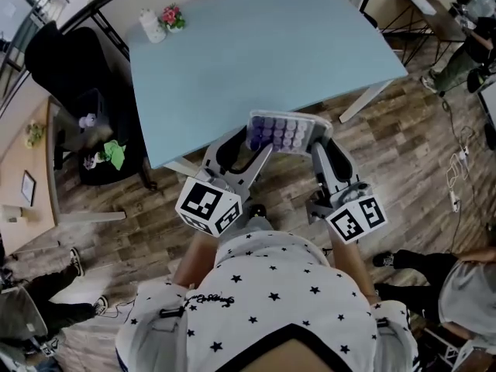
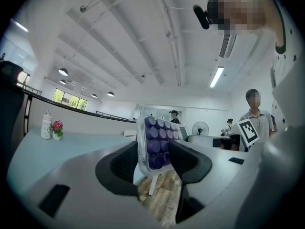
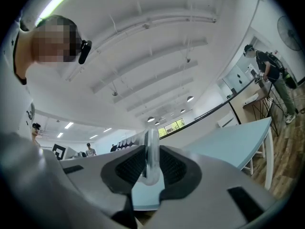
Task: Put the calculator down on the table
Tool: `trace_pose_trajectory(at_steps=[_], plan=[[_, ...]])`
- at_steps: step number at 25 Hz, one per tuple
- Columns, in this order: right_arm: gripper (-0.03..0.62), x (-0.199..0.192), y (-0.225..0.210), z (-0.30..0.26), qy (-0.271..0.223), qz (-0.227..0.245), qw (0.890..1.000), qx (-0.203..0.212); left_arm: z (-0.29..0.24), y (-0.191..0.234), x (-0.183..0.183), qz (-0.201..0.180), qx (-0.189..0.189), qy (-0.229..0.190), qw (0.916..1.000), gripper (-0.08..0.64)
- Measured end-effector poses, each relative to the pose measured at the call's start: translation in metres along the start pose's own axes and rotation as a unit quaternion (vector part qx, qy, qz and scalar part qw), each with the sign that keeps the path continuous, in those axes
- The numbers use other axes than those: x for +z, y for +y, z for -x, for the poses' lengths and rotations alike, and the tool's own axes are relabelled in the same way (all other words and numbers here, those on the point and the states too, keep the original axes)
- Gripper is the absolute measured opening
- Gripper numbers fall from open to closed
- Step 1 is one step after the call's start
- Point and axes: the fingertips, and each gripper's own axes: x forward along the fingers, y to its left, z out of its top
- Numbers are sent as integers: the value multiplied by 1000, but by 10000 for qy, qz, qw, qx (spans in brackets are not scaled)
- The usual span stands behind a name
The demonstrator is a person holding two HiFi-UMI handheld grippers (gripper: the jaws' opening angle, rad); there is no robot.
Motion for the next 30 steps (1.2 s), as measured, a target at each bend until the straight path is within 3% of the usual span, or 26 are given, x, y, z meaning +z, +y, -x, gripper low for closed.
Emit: trace_pose_trajectory(at_steps=[14, 30], plan=[[72, -15, -11, -61, 251, -119, 9991, 335, -12, 54, -2, 108, 430, -14, 9990, 213], [72, -7, -75, -161, 938, -366, 9800, 1717, -75, 106, 4, 228, 1966, -186, 9801, 213]])
